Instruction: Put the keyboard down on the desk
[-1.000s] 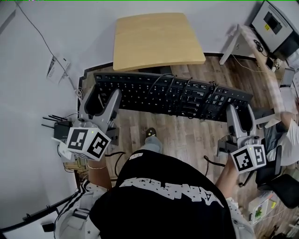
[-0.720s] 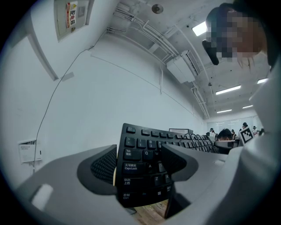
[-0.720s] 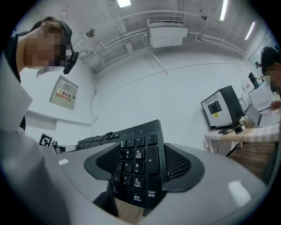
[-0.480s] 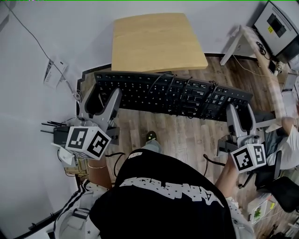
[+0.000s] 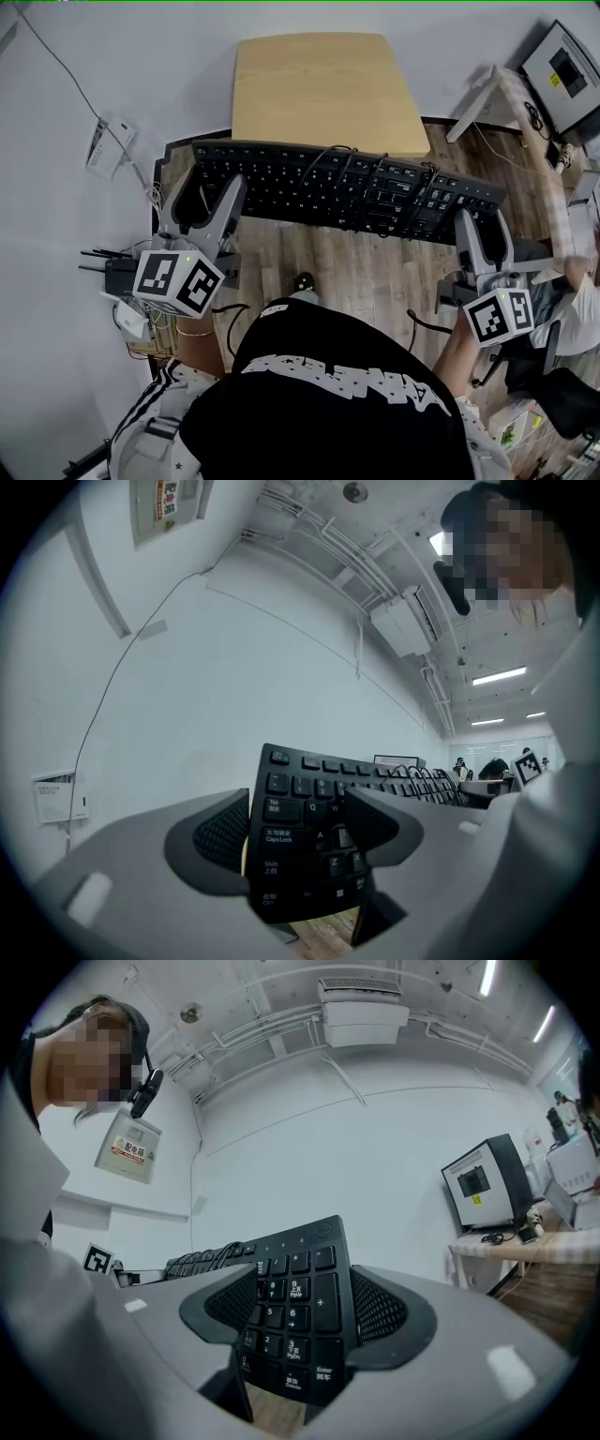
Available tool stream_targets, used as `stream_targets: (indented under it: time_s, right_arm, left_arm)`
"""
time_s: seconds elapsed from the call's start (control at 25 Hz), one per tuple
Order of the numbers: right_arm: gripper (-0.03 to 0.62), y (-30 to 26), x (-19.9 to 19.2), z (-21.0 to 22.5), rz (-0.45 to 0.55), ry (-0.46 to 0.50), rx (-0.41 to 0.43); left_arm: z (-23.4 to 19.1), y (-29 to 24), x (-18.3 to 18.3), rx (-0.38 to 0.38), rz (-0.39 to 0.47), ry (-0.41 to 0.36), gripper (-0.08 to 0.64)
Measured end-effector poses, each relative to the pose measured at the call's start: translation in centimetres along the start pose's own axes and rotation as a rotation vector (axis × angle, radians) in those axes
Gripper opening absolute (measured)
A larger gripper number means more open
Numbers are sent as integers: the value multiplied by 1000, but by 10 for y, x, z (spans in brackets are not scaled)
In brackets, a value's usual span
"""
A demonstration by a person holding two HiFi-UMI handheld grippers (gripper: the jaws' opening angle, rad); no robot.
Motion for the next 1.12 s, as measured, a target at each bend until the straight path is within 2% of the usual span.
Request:
stream_targets:
  time_s: [0.32, 0.56, 1.12]
  right_arm:
    - [314, 0, -5, 3, 26, -8, 15]
    - [314, 10, 6, -11, -33, 16, -67]
    - [310, 18, 1, -16, -20, -6, -101]
  left_arm:
    - [1, 1, 1, -5, 35, -29, 296]
    - [-6, -8, -8, -52, -10, 39, 296]
    - [-9, -15, -7, -85, -14, 31, 298]
Point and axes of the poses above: the fingertips, and each gripper's own axes: y backward along the fingers, z to its right, x out of its top, the point moved 7 cm from there along y, backward along the fingers, and after that the axes turned 5 degrees about -y, right-handed, at the moved point
